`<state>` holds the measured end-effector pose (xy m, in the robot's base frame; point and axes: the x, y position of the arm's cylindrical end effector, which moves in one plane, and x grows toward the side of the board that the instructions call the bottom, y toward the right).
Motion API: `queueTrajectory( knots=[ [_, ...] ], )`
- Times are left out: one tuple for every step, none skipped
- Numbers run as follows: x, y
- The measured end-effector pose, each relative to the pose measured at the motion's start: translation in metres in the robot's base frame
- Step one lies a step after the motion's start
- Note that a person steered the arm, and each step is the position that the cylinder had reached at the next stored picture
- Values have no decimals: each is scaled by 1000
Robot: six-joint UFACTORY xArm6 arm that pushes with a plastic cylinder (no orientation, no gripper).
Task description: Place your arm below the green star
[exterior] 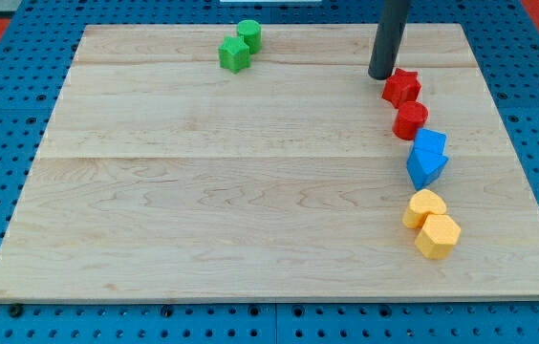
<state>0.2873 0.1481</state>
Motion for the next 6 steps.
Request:
queueTrajectory(
  knots=[
    [-15,14],
    [-27,17],
    [-41,17],
    [-44,17],
    [-41,4],
    [-21,-57]
  ],
)
